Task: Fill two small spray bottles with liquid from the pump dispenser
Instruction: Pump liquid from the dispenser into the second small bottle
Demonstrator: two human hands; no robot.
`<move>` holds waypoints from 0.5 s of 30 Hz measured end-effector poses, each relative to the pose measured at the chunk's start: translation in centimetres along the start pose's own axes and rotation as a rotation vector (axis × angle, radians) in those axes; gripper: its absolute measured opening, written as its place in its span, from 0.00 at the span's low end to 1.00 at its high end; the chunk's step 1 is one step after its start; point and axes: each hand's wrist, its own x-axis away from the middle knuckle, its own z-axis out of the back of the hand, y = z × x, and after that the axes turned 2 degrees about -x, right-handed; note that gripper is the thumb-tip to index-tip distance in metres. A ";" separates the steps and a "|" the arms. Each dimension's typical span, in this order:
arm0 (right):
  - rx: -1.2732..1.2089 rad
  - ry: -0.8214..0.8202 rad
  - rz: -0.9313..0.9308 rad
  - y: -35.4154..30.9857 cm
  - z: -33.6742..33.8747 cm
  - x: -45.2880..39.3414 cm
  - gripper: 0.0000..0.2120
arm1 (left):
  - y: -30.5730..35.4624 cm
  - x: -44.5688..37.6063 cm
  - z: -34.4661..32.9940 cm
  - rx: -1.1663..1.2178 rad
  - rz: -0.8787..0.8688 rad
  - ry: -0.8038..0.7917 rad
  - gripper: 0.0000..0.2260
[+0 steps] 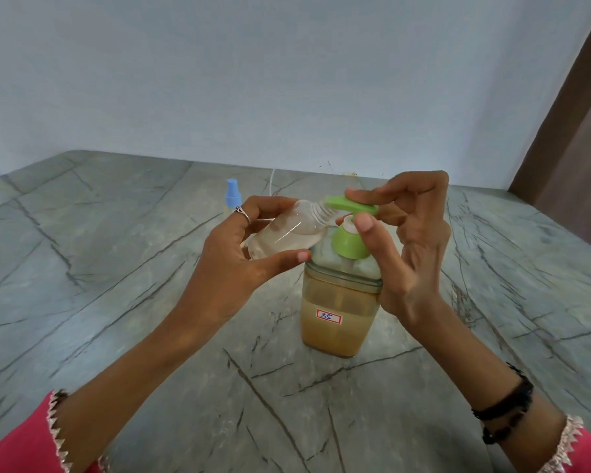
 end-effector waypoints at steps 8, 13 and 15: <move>0.057 -0.026 0.046 0.8 0.0 0.3 0.15 | 0.1 -0.1 0.0 0.017 0.019 0.001 0.22; 0.009 -0.064 -0.018 0.7 0.0 0.2 0.20 | 0.0 -0.1 0.0 0.015 0.017 -0.003 0.23; 0.014 -0.071 -0.049 0.4 0.1 0.3 0.19 | -0.1 -0.2 0.0 0.024 0.016 0.004 0.22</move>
